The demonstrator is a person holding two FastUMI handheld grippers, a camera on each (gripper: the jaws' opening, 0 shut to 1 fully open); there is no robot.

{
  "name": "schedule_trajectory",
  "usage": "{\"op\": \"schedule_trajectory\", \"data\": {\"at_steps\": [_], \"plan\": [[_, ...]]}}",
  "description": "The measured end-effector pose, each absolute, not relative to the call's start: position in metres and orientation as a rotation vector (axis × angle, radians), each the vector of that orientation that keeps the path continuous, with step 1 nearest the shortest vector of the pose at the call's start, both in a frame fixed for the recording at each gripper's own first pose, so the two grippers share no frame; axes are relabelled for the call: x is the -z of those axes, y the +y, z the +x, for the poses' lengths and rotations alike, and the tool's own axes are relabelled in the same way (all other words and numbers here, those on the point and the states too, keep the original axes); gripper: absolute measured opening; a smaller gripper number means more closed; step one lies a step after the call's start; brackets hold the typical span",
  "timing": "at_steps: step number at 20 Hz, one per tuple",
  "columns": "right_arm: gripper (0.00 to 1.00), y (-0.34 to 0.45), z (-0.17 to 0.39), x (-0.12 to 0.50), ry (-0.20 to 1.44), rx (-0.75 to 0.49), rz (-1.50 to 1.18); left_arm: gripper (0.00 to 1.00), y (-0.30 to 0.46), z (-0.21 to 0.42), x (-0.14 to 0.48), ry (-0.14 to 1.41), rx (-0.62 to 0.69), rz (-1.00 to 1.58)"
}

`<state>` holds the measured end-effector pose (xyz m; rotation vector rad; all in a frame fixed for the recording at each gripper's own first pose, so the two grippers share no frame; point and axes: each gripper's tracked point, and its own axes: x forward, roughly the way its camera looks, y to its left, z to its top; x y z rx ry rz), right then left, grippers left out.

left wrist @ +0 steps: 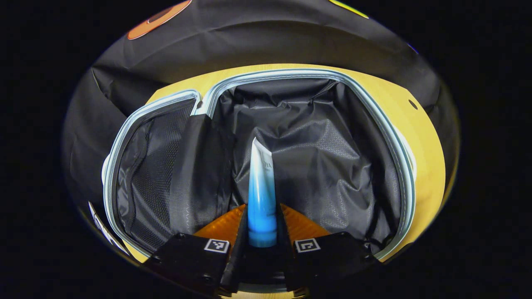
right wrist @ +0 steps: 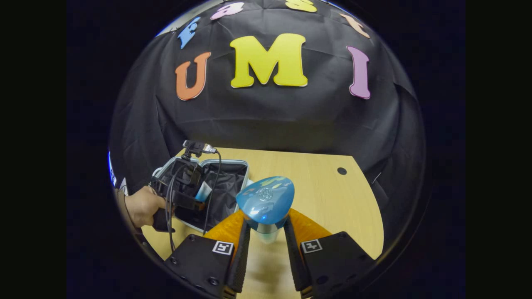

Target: First open the suitcase, pack the skin care products into it, and then close the suitcase.

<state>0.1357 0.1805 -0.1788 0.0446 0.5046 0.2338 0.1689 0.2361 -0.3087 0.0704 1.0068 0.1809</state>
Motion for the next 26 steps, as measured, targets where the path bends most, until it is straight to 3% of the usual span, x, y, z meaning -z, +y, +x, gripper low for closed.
{"op": "schedule_trajectory", "data": {"at_steps": [4, 5, 6, 7, 8, 16, 26], "plan": [[0.40, 0.197, 0.137, 0.175, 0.509, -0.267, 0.029, 0.56, 0.230, 0.165, 0.308, 0.996, -0.169, 0.017], [0.42, 0.202, 0.138, 0.173, 0.508, -0.277, 0.028, 0.72, 0.226, 0.164, 0.306, 0.986, -0.158, 0.001], [0.42, 0.207, 0.138, 0.173, 0.508, -0.288, 0.021, 0.65, 0.223, 0.165, 0.303, 0.965, -0.153, -0.005], [0.42, 0.213, 0.139, 0.171, 0.508, -0.300, 0.012, 0.91, 0.222, 0.165, 0.295, 0.931, -0.154, -0.004], [0.42, 0.219, 0.140, 0.169, 0.507, -0.313, 0.004, 0.88, 0.220, 0.167, 0.284, 0.886, -0.149, -0.010], [0.42, 0.283, 0.144, 0.182, 0.562, -0.438, 0.010, 0.90, 0.238, 0.120, 0.189, 0.524, -0.081, 0.040], [0.42, 0.379, 0.165, 0.274, 0.798, -0.483, 0.037, 0.90, 0.312, 0.010, 0.164, 0.420, -0.131, 0.030]]}}
